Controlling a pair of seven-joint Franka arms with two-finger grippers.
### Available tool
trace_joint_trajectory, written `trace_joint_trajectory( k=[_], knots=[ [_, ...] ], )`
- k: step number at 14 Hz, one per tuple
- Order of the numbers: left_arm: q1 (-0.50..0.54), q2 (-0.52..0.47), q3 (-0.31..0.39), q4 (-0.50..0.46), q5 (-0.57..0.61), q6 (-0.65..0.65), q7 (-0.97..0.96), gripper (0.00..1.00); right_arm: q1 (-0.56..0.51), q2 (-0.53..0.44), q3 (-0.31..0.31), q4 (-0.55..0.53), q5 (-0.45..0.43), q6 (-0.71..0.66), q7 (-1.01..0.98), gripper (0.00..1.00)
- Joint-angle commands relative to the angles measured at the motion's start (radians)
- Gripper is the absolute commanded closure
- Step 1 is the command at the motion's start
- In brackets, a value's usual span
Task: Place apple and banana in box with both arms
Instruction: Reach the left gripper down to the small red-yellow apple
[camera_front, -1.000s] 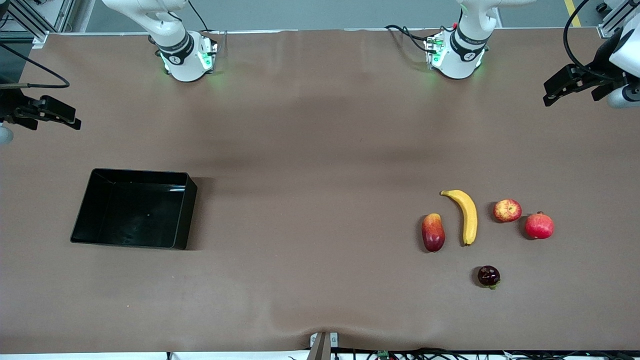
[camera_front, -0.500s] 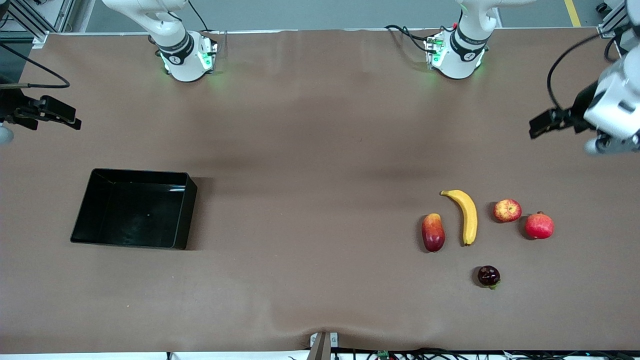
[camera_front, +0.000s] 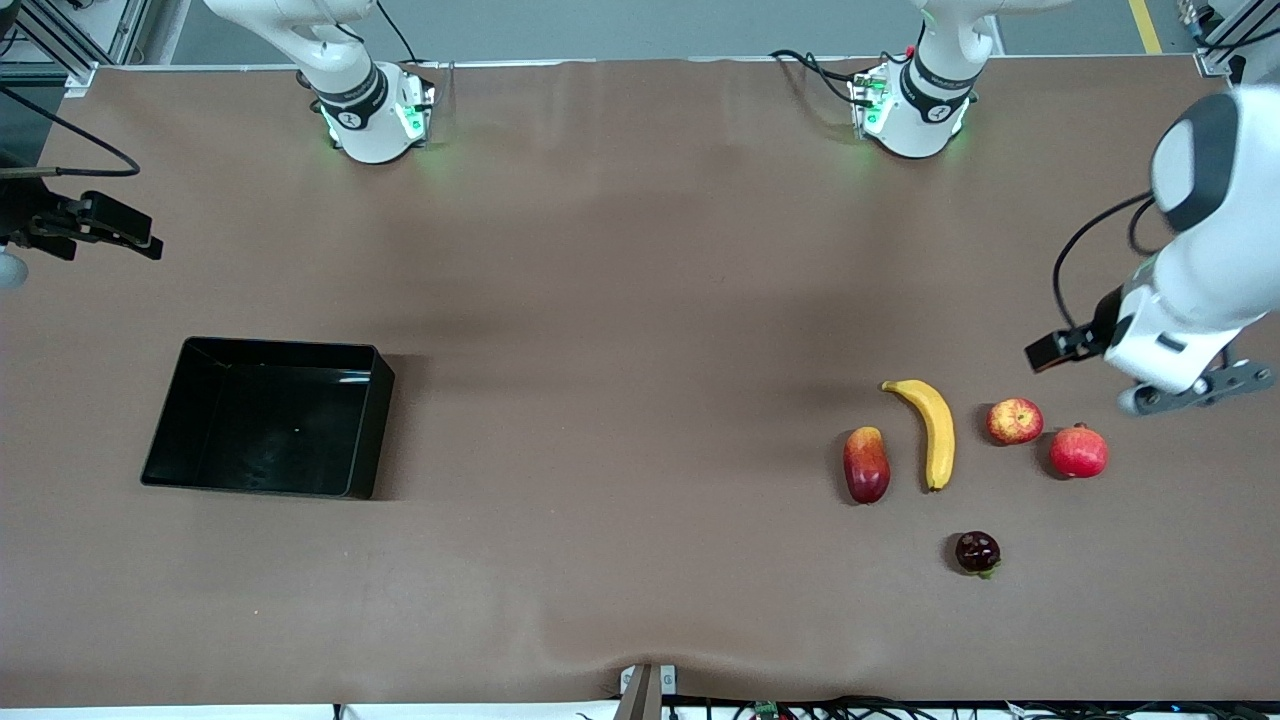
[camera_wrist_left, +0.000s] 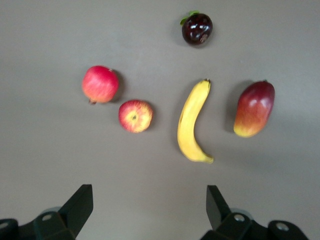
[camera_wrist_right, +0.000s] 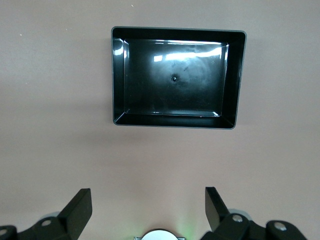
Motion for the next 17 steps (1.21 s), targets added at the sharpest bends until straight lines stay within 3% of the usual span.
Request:
trace_joint_trajectory(
  k=[1, 5, 9, 17],
  knots=[
    [0.013, 0.049, 0.0, -0.058, 0.024, 0.136, -0.011, 0.0, 0.004, -0.003, 0.001, 0.005, -0.015, -0.005, 0.005, 0.0],
    [0.078, 0.164, -0.003, -0.102, 0.106, 0.334, 0.016, 0.0, 0.004, -0.003, 0.001, 0.005, -0.015, -0.005, 0.005, 0.0],
    [0.138, 0.254, -0.006, -0.13, 0.094, 0.471, -0.024, 0.0, 0.002, -0.003, 0.001, 0.003, -0.015, -0.005, 0.005, 0.0],
    [0.153, 0.282, -0.006, -0.231, 0.094, 0.523, -0.093, 0.0, 0.005, -0.003, 0.001, 0.003, -0.014, -0.005, 0.005, 0.0]
  ],
)
